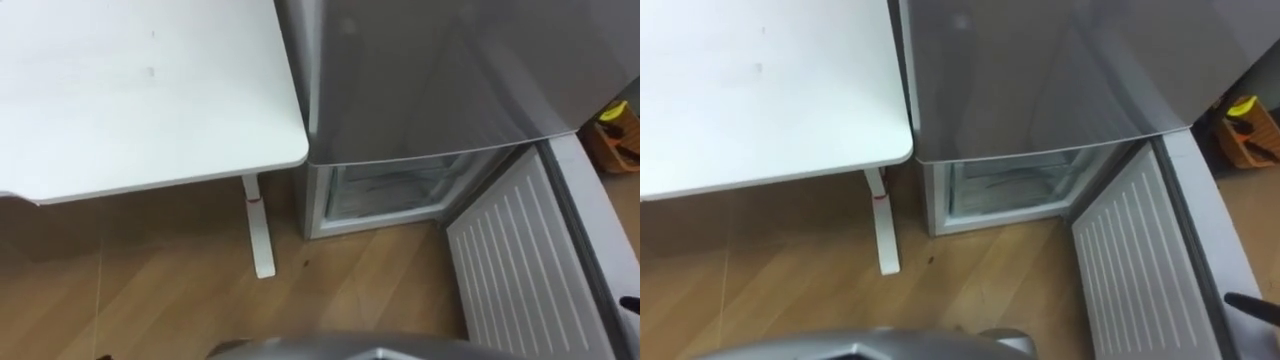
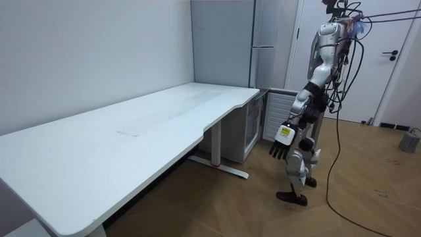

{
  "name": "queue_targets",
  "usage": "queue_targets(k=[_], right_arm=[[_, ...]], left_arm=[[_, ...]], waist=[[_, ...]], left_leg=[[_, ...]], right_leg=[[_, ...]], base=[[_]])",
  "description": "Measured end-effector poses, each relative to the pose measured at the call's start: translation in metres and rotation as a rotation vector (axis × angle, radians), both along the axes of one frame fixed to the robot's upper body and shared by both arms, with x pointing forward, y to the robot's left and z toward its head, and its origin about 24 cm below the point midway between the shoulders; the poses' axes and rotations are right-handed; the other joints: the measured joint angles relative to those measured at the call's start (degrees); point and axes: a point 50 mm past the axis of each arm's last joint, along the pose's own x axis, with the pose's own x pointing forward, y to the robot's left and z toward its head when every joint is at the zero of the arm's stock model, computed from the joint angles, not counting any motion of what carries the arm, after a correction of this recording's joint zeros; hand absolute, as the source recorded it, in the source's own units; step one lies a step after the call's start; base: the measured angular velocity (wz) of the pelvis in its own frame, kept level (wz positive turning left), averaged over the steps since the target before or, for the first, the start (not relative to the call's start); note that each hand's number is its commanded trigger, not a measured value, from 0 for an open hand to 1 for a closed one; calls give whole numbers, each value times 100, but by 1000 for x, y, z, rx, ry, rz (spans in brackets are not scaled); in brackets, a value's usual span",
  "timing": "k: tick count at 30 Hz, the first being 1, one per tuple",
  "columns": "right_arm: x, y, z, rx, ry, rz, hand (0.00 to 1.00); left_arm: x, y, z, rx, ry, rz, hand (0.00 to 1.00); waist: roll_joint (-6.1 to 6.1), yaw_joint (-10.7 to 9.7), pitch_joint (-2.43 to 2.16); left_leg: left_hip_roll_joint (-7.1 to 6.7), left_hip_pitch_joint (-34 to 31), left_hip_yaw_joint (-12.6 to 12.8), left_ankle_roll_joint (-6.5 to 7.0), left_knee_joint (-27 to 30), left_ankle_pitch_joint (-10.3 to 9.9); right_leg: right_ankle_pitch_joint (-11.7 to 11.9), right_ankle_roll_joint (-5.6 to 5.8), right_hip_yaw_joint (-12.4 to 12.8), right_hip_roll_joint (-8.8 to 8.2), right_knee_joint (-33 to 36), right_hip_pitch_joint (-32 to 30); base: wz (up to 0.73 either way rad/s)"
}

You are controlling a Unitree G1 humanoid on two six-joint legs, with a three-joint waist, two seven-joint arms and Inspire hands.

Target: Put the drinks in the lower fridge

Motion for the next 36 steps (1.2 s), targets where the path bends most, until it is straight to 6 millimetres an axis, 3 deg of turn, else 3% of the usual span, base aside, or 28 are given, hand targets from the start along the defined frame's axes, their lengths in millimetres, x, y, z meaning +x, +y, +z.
queue_targets(k=[2,3,8,14,17,20,23,25,26,27,28,29,31,34,36], right_arm=[[4,0,1,-25,2,11,0],[6,0,1,-35,2,10,0],[8,0,1,-27,-42,-28,0],[13,17,-13,6,-71,-30,0],[16,41,-29,23,-138,23,0],[31,79,-43,20,-202,174,0],[58,128,-52,71,-226,405,0],[80,174,-56,145,-288,542,0],[88,184,-55,163,-316,569,0],[101,200,-52,190,-376,581,0],[114,214,-48,226,-414,640,0],[121,222,-47,253,-434,671,0],[148,271,-39,398,-497,883,0],[142,309,-47,582,-450,984,0],[141,321,-46,644,-452,1042,0]], left_arm=[[6,-1,0,-7,-8,-30,0],[7,0,1,-7,-10,-39,0],[3,4,3,10,-2,-41,0],[7,3,3,12,-6,-55,0],[8,-8,-2,2,1,-103,0],[18,-26,-9,-15,15,-193,0],[41,-47,-13,-35,-18,-281,0],[54,-58,-14,-36,-28,-349,0],[53,-60,-15,-39,-23,-357,0],[53,-66,-17,-54,-19,-364,0],[51,-74,-19,-73,-17,-366,0],[51,-77,-20,-79,-13,-372,0],[52,-83,-21,-91,-13,-381,0],[55,-84,-20,-93,-42,-345,0],[56,-89,-20,-103,-56,-329,0]], waist=[[128,25,0],[144,31,16],[196,-2,4],[106,49,22],[56,77,15],[63,159,18],[72,444,19],[184,716,23],[243,721,18],[393,724,25],[521,804,37],[547,851,49],[679,859,71],[601,925,115],[588,1021,114]], left_leg=[[-8,-70,15,21,8,16],[-16,-67,26,25,-5,18],[-28,-62,95,28,-82,29],[-23,126,201,-3,-289,84],[13,121,251,-21,-307,79],[89,86,271,-49,-247,55],[208,-80,254,-82,-135,39],[290,-121,228,-147,-56,17],[299,-142,215,-147,-25,13],[287,-177,168,-129,14,5],[229,-169,104,-96,-27,40],[211,-167,106,-107,-76,97],[80,-156,-21,-49,-324,330],[-56,-97,-252,-51,-526,540],[-133,-122,-399,-39,-583,593]], right_leg=[[11,13,16,-10,-11,-80],[9,18,25,-21,-20,-93],[3,28,93,-34,-11,-147],[14,11,205,-22,-60,-82],[43,-9,278,15,-112,-46],[113,-41,285,67,-112,-79],[225,-105,258,168,-98,-232],[302,-132,190,241,-98,-269],[304,-134,175,250,-96,-268],[293,-117,136,250,-97,-268],[226,-20,145,227,-101,-288],[218,-14,130,210,-103,-311],[194,-44,-17,116,-100,-355],[192,-138,-263,36,-95,-328],[189,-138,-398,-6,-105,-244]], base=[[-4],[0],[-7],[-11],[-15],[-16],[-18],[-15],[0],[6],[4],[9],[41],[54],[46]])
